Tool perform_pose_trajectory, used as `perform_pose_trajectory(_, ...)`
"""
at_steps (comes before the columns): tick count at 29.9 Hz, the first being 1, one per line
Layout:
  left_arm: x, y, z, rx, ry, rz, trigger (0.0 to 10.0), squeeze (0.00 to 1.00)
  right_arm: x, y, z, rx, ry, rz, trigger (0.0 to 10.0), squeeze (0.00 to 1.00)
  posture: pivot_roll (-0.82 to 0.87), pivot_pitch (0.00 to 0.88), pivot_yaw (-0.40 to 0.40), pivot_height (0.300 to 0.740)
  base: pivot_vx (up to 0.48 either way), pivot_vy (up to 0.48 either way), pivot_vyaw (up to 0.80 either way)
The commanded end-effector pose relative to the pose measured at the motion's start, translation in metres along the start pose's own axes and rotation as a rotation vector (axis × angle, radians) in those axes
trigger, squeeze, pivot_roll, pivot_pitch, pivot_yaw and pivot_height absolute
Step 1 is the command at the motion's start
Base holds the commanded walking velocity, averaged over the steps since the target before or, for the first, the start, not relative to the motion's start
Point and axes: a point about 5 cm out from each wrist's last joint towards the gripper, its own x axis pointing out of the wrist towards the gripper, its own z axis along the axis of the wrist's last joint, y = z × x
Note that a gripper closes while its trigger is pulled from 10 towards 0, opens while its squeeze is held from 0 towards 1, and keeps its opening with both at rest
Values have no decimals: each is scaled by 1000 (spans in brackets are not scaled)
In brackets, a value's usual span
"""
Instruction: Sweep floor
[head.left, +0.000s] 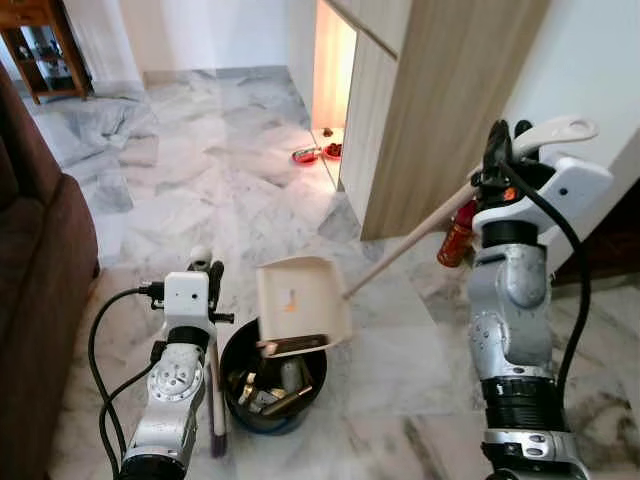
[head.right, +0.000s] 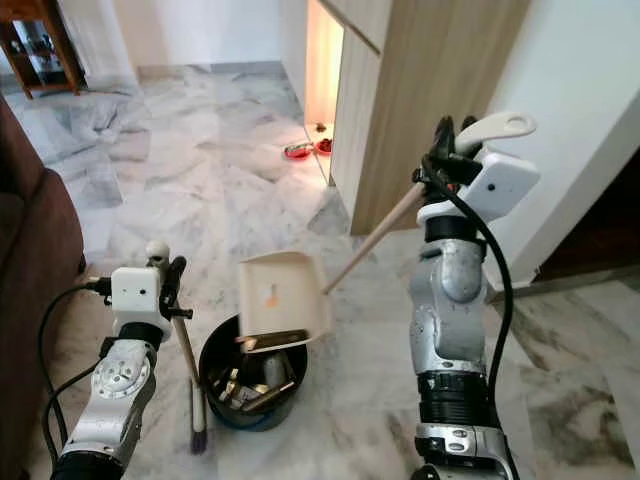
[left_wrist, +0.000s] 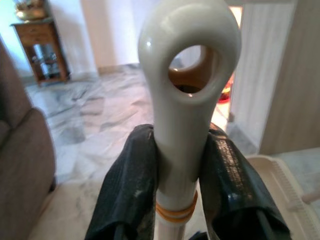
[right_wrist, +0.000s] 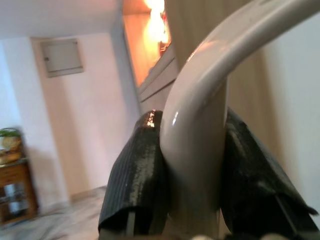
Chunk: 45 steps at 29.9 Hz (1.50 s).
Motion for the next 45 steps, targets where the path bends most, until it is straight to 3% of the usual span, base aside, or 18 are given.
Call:
perform_pose_trajectory(1, 5, -5, 15, -19, -78, -17, 10000, 0, 5, 6, 16, 51, -74, 15, 10000, 0, 67, 0, -37, 740, 0, 0, 0)
perform_pose_trajectory(11, 5, -5, 15, -14, -79, -19, 10000, 0, 0, 14, 18, 41, -80, 53, 10000, 0, 65, 0, -36, 740, 0, 0, 0)
perform_pose_trajectory(14, 5, -5, 15, -16, -78, -21, 10000, 0, -4, 27, 20, -25, -104, 136, 10000, 0, 64, 0, -36, 740, 0, 0, 0)
perform_pose_trajectory(18, 5, -6, 15, -18, -79, -23, 10000, 0, -8, 40, 19, -36, -110, 189, 10000, 0, 65, 0, -35, 740, 0, 0, 0)
perform_pose_trajectory(19, 5, -7, 15, -15, -82, -27, 10000, 0, -11, 51, 20, -60, -125, 232, 10000, 0, 66, 0, -36, 740, 0, 0, 0)
perform_pose_trajectory(26, 5, -8, 16, -11, -86, -34, 10000, 0, -24, 85, 24, -92, -181, 363, 10000, 0, 69, 0, -37, 740, 0, 0, 0)
perform_pose_trajectory(27, 5, -9, 16, -9, -87, -36, 10000, 0, -32, 99, 25, -118, -208, 431, 10000, 0, 68, 0, -34, 740, 0, 0, 0)
perform_pose_trajectory(35, 6, -11, 16, -5, -91, -50, 10000, 0, -45, 120, 32, -109, -253, 513, 10000, 0, 62, 0, -28, 740, 0, 0, 0)
perform_pose_trajectory(45, 7, -13, 17, -2, -95, -59, 10000, 0, -70, 146, 35, -241, -349, 706, 10000, 0, 59, 0, -25, 740, 0, 0, 0)
